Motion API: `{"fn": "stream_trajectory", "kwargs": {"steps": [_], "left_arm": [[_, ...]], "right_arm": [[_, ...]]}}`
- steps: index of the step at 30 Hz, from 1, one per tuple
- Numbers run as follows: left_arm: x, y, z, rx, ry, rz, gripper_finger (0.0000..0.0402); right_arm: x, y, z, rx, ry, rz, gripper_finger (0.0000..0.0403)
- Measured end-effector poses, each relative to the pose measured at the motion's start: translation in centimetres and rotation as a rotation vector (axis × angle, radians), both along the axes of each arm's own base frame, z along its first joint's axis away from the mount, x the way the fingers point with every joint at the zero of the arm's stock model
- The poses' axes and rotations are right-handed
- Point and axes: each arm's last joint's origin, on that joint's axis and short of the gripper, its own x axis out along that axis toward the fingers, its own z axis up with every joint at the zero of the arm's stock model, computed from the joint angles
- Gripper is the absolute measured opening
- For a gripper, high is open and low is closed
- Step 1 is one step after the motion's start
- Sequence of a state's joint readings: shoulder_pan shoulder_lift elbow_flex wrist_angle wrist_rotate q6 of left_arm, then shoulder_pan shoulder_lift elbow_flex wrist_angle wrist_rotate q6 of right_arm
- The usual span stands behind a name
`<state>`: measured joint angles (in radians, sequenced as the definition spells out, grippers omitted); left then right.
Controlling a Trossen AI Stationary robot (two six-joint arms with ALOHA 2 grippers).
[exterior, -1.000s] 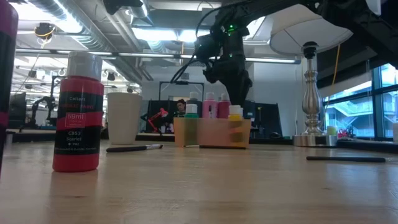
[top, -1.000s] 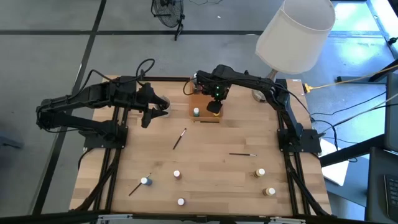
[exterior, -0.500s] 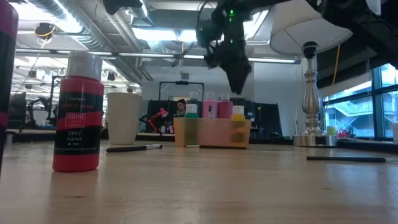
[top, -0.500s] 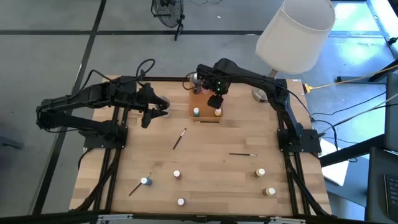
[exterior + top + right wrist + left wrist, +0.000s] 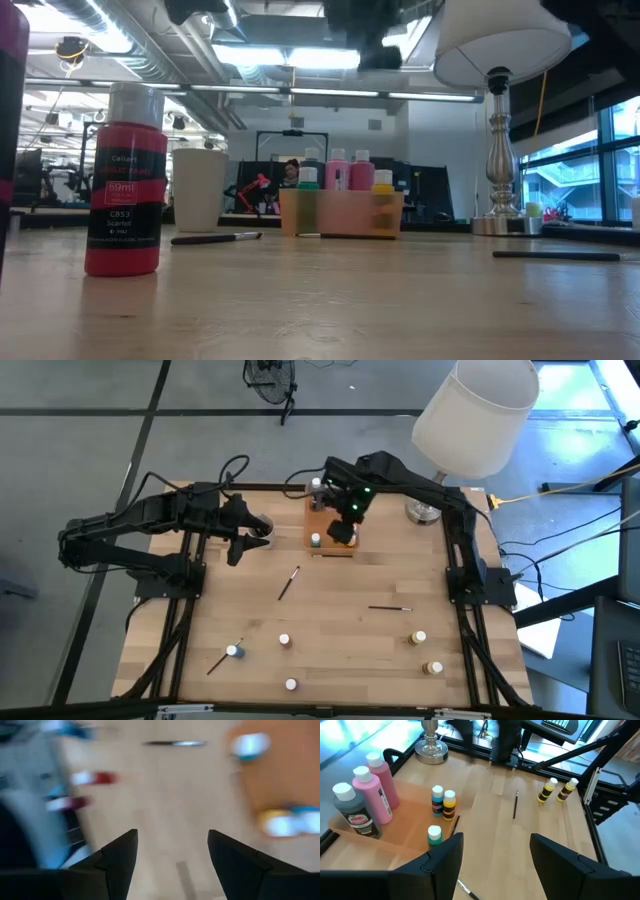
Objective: Pick & Place Paint Supplies
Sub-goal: Put the yellow paint bottle into the orange bin
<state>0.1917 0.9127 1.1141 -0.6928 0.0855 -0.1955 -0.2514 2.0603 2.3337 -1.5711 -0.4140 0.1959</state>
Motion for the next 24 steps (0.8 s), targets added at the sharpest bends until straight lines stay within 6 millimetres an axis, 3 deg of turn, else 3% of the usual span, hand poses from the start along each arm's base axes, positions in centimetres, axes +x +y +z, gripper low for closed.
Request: {"fn": "stream_trajectory", "kwargs": {"steps": [9,13,17,24], "left_arm": [[-0.1,0.0,-0.3,-0.040,0.026,0.020,0.0226],[0.0,0.0,-0.4,-0.078,0.036,0.039,0.0226],[0.3,-0.2,-0.8,-0.084,0.071,0.029,0.0226],[1.1,-0.3,-1.3,-0.020,0.106,-0.057,0.0226]], "right_arm": [[-1.5,9.0,3.1,0.067,-0.049,0.146,0.0241],[-1.9,12.3,3.3,0.053,-0.023,0.164,0.0229],[-2.5,14.9,3.6,0.054,0.006,0.142,0.0217],[-3.3,17.3,3.9,0.115,0.117,-0.103,0.0218]]}}
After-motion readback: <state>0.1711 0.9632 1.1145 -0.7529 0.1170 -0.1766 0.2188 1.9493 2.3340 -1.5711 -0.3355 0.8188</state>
